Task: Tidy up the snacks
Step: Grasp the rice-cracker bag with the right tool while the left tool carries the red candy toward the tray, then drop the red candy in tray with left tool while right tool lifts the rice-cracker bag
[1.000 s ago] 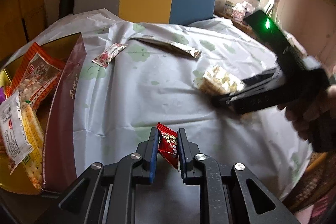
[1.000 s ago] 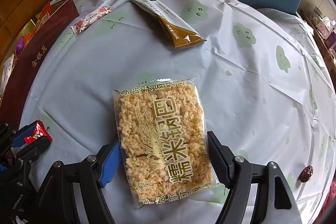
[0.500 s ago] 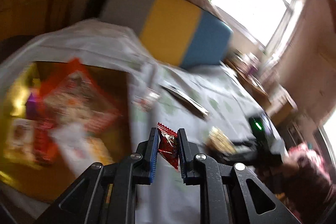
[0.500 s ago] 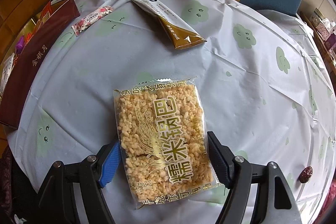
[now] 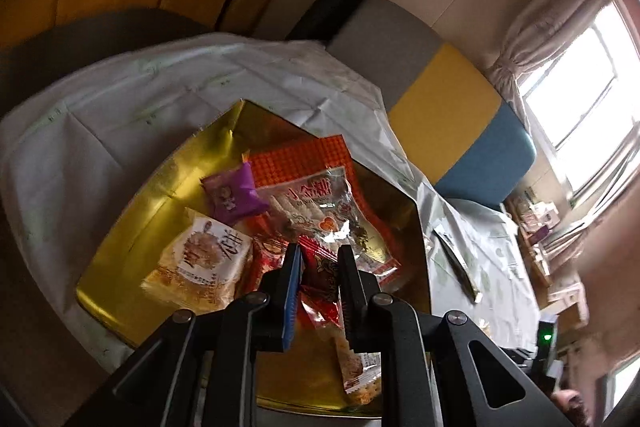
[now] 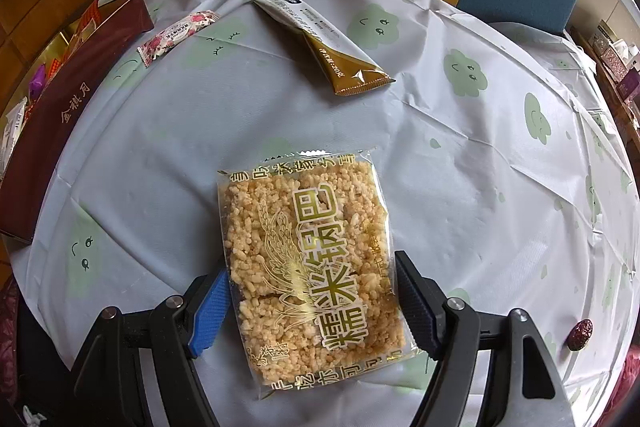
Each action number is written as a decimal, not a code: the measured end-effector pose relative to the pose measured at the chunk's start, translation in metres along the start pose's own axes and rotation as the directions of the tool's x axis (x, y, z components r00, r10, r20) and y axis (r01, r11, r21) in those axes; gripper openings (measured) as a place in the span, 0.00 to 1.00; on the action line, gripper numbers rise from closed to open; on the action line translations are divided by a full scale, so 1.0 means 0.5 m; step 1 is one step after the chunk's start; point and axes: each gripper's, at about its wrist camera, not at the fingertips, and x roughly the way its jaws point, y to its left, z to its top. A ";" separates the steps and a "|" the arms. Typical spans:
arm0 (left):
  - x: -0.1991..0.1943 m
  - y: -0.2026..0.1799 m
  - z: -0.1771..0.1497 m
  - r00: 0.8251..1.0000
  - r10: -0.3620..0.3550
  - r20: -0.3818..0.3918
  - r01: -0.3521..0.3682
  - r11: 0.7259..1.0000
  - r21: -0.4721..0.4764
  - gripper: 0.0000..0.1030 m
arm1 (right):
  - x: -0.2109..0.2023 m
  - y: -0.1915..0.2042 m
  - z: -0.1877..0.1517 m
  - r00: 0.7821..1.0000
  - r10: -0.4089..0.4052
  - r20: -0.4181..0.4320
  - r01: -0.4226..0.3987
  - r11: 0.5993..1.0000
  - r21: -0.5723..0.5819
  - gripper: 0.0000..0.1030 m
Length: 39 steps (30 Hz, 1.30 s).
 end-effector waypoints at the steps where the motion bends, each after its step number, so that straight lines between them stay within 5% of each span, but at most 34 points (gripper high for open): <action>1: 0.005 0.001 0.001 1.000 -0.005 -0.006 0.005 1.000 -0.009 0.17 | 0.000 0.000 0.000 1.000 0.000 0.000 0.000 1.000 0.000 0.74; 6: 0.036 -0.008 -0.009 0.998 -0.026 -0.053 0.025 0.999 -0.028 0.18 | 0.000 0.000 0.000 1.000 0.000 0.001 0.000 1.000 0.000 0.74; 9: 0.049 0.000 -0.018 0.996 -0.021 -0.084 0.016 0.998 -0.056 0.34 | 0.000 0.000 -0.001 1.000 0.001 0.001 -0.001 1.000 0.001 0.74; 13: 0.052 0.010 -0.023 0.996 0.020 -0.081 -0.025 0.998 -0.063 0.36 | -0.001 0.001 -0.001 1.000 0.001 0.001 -0.001 1.000 0.000 0.74; 22: 0.044 -0.029 -0.050 0.981 0.190 -0.043 -0.184 0.976 0.115 0.34 | -0.003 0.001 -0.001 1.000 -0.002 0.005 0.002 1.000 0.001 0.74; 35: 0.028 -0.062 -0.085 0.962 0.271 -0.025 -0.257 0.937 0.237 0.36 | -0.012 -0.007 0.009 1.000 -0.009 -0.009 0.010 0.999 0.038 0.73; 39: 0.020 -0.063 -0.086 0.961 0.275 -0.014 -0.263 0.932 0.248 0.36 | -0.051 0.018 0.040 0.999 0.020 0.051 -0.022 0.999 0.042 0.73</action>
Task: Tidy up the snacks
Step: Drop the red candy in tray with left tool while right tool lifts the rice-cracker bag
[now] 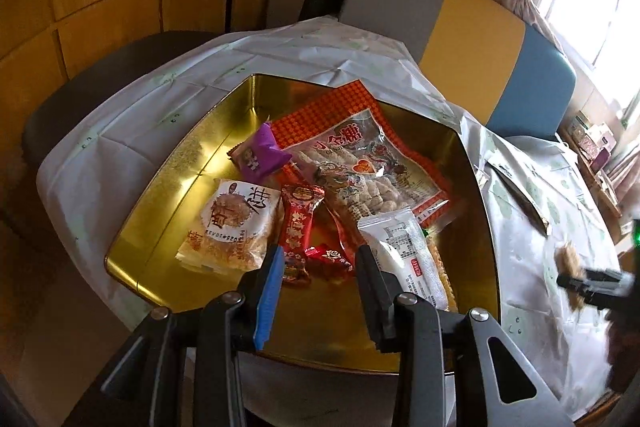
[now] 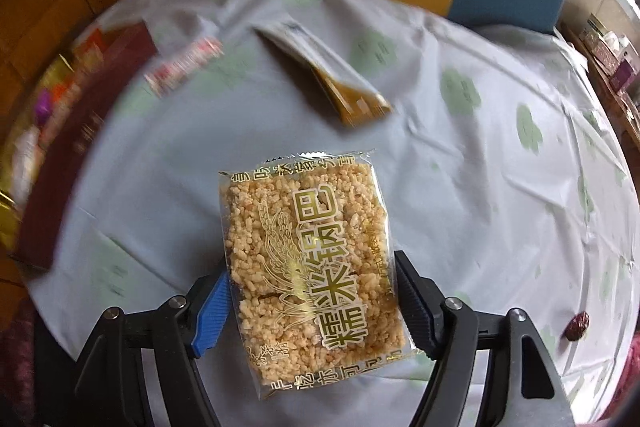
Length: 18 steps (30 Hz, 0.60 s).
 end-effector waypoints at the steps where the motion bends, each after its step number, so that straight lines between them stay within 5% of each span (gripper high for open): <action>1: -0.002 0.001 0.000 1.000 -0.002 0.002 0.002 1.000 -0.001 0.36 | -0.013 0.014 0.013 1.000 0.020 0.016 -0.020 1.000 -0.005 0.73; 11: -0.024 0.020 -0.001 0.998 0.036 0.048 -0.036 0.999 0.000 0.41 | -0.094 0.269 0.166 0.958 0.257 0.127 -0.229 0.953 -0.197 0.73; 18: -0.021 0.040 -0.003 0.998 0.053 0.042 -0.051 0.998 -0.032 0.46 | -0.054 0.394 0.237 0.958 0.261 0.121 -0.222 0.937 -0.269 0.73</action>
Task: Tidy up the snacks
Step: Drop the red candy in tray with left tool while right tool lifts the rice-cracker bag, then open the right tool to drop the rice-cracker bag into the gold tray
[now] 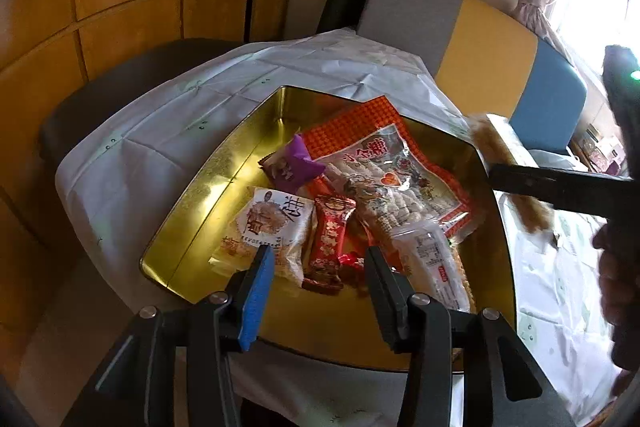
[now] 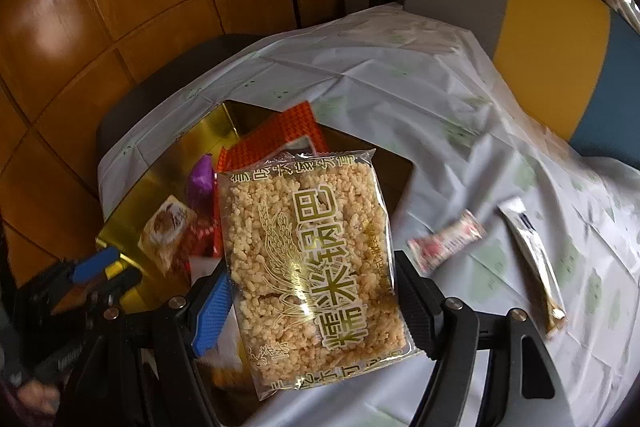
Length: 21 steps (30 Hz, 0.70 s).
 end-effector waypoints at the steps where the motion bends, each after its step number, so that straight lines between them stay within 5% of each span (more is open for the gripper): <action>1: 0.000 0.001 -0.001 1.000 0.001 0.000 -0.001 1.000 -0.001 0.47 | 0.013 0.006 0.008 1.000 -0.001 -0.002 0.001 1.000 -0.002 0.73; 10: 0.000 0.011 0.000 1.000 0.020 0.012 -0.020 1.000 -0.016 0.50 | 0.137 0.046 0.005 0.996 -0.007 -0.087 0.007 1.000 0.000 0.75; 21: -0.018 0.004 0.004 0.999 0.012 0.046 -0.011 1.000 -0.017 0.69 | 0.040 0.025 -0.035 0.995 -0.067 0.078 0.065 0.997 0.033 0.83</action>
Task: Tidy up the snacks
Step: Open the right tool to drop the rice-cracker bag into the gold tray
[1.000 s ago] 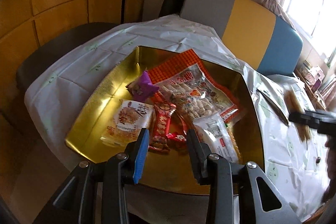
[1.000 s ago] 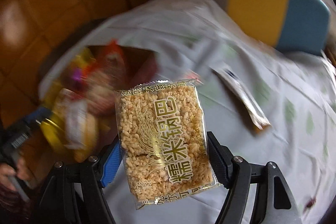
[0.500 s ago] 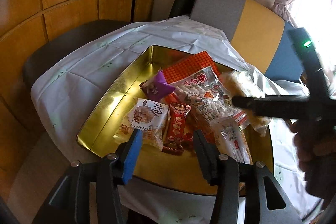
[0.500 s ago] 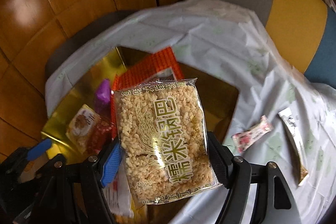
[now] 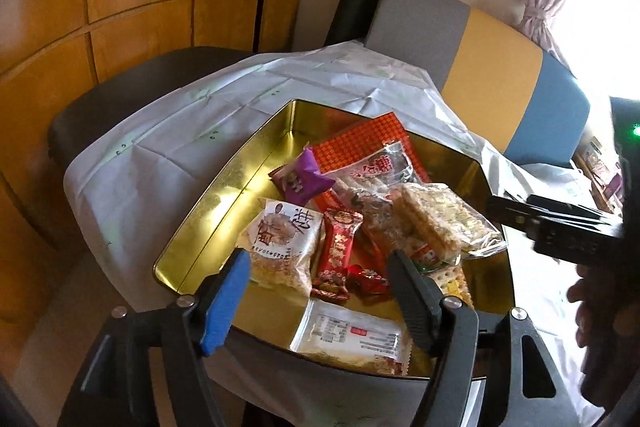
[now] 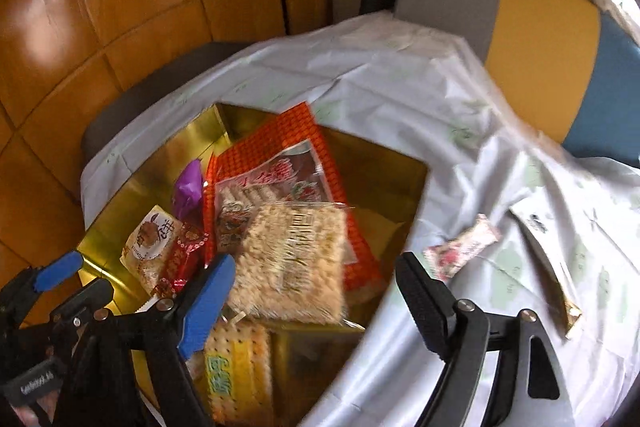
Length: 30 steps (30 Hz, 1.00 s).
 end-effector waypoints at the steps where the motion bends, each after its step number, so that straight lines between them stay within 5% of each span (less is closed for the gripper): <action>1: -0.002 -0.003 0.000 1.000 -0.002 0.002 0.002 1.000 0.005 0.70 | -0.013 -0.011 -0.007 1.000 -0.008 0.012 0.008 1.000 0.010 0.83; 13: -0.014 -0.042 -0.011 1.000 -0.024 0.016 0.023 0.997 0.072 0.74 | -0.106 -0.192 -0.108 0.987 -0.163 -0.013 0.163 0.980 0.113 0.83; 30: -0.030 -0.133 -0.034 0.998 -0.061 -0.006 0.061 0.977 0.204 0.74 | -0.207 -0.481 -0.203 0.919 -0.383 -0.093 0.393 0.876 0.279 0.83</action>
